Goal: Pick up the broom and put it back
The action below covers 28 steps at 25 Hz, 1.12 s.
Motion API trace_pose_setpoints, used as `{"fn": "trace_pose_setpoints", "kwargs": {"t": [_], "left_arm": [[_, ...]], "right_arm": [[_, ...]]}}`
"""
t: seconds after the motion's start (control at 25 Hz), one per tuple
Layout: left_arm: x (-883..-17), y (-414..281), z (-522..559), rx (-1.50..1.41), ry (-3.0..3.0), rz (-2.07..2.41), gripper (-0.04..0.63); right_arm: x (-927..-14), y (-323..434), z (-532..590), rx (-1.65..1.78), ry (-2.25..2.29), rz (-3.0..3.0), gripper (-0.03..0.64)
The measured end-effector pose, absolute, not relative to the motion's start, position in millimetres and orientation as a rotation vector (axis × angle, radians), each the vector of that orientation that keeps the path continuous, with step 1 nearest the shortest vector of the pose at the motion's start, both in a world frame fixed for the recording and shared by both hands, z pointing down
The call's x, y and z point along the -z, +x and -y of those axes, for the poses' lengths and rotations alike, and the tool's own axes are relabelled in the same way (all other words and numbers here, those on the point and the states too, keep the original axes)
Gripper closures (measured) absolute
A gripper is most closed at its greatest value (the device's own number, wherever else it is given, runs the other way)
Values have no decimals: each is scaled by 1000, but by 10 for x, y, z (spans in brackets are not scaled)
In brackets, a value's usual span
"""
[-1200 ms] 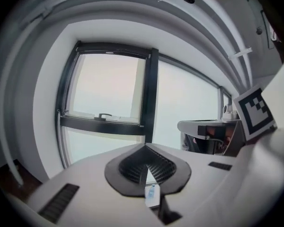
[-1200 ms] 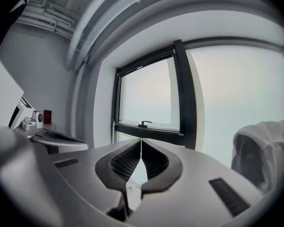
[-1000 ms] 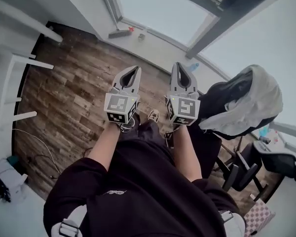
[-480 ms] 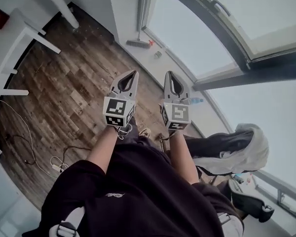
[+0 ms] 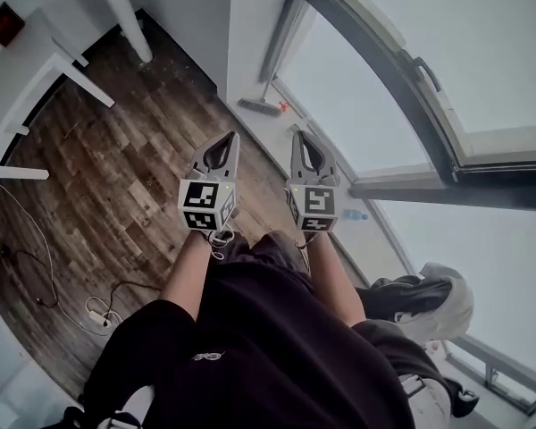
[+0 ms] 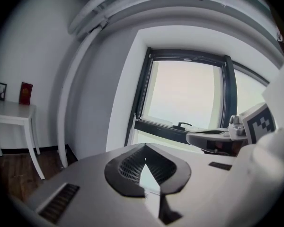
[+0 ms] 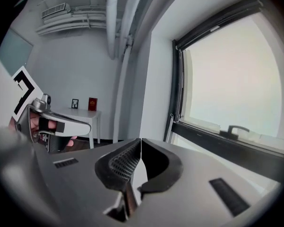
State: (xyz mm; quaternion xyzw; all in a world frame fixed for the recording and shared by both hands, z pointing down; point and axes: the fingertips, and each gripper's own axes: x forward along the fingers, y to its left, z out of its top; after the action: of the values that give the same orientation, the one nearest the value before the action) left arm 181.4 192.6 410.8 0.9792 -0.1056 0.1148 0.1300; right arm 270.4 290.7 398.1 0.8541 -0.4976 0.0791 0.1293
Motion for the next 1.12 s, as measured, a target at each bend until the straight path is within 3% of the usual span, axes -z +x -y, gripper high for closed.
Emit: {"fn": "trace_pose_setpoints", "kwargs": {"t": [0.32,0.96,1.0,1.08,1.12], "left_arm": [[-4427,2323,-1455,-387,2806,368,595],[-5342,4580,-753,-632,2751,319,595],[-5398,4644,-720,-648,2747,320,595],[-5507,4733,-659,-683,2738,324,595],[-5560,4768,-631,-700,2734,325,595]], "right_arm": [[-4283,3430,-2313,-283,2488,1471,594],[-5622,5737,-1037,-489,2461,1421,589],[-5724,5822,-964,-507,2466,1429,576],[-5925,5992,-833,-545,2467,1431,461],[-6020,6079,-772,-563,2465,1426,436]]}}
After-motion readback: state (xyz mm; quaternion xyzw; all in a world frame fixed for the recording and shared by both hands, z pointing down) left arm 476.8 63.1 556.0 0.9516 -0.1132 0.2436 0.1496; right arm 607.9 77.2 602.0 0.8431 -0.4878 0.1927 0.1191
